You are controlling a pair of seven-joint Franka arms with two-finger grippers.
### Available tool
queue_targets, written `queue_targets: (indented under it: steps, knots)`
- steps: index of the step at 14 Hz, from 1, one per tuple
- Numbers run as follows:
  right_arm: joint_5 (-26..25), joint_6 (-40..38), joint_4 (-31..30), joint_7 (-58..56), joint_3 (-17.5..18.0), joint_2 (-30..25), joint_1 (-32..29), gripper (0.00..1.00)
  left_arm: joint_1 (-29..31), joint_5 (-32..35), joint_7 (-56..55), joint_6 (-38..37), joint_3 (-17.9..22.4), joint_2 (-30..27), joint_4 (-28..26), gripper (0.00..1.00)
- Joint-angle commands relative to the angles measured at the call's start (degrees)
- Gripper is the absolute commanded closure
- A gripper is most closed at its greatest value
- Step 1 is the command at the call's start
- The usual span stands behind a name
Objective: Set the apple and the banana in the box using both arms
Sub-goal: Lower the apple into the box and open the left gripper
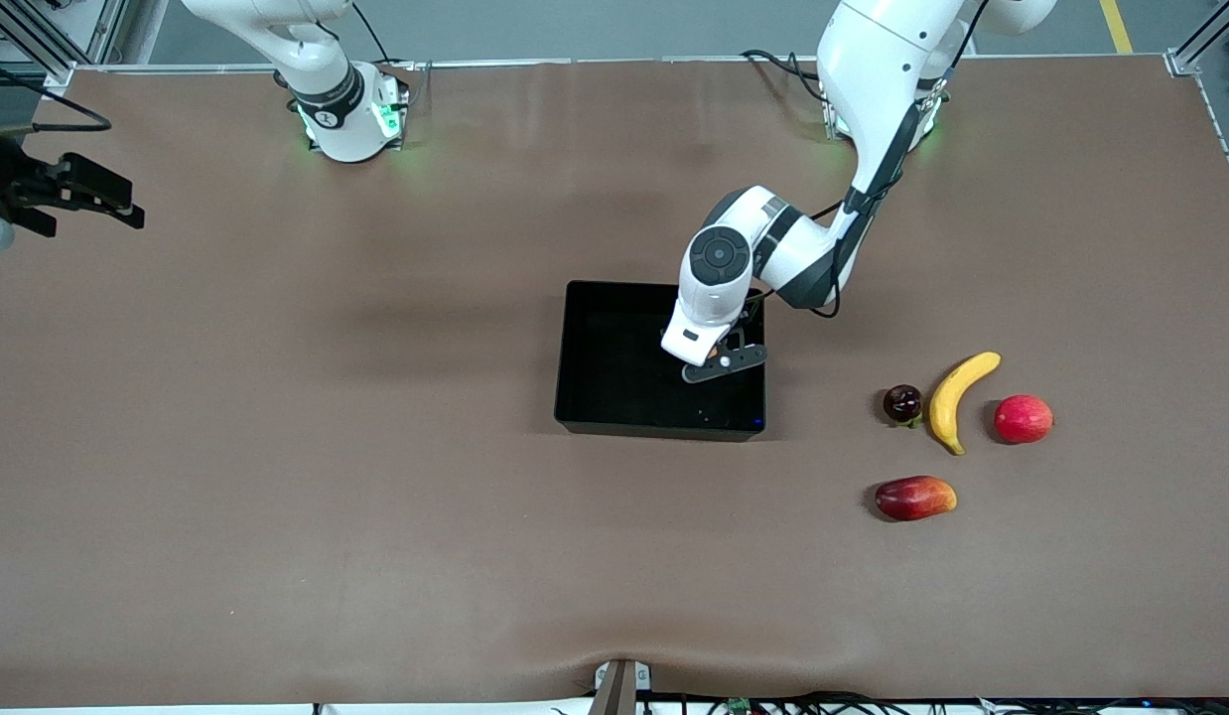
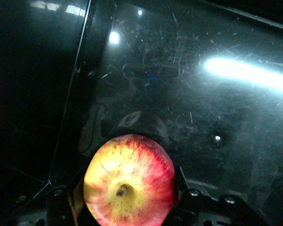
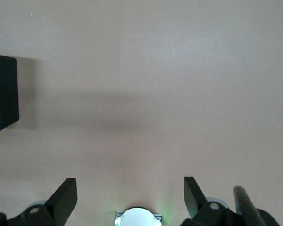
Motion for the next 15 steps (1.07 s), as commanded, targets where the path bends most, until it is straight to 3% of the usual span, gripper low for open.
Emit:
queue_targets:
  steps: [1,5,7,8,13,15]
  knots:
    - [-0.77,0.43,1.04,-0.81,1.88,-0.76,-2.17,0.00,-1.21,0.41,-2.90,2.73,0.66,-1.10,-2.59,1.00]
    - [-0.68,0.52,1.31,-0.72,1.88,-0.76,-3.22,0.00,-1.48,0.41,-3.08,3.08,0.66,-1.44,-3.56,1.00]
    - [-0.50,0.25,1.66,-0.81,1.88,-0.76,-3.93,0.00,-1.21,0.41,-3.34,3.08,0.66,-1.53,-3.56,0.39]
    - [-0.59,0.34,1.48,-0.81,1.71,-0.76,-3.93,0.00,-1.30,0.41,-3.34,2.82,0.66,-1.80,-3.48,0.02]
    - [-1.38,0.69,1.83,-0.81,1.44,-0.76,-1.83,0.00,-1.39,2.59,-2.73,-0.16,0.84,-4.42,-2.69,0.00]
    - [-0.95,0.78,1.83,-0.81,1.35,-0.76,-1.73,0.00,-0.95,4.88,-2.55,-6.46,0.66,-6.01,0.37,0.00]
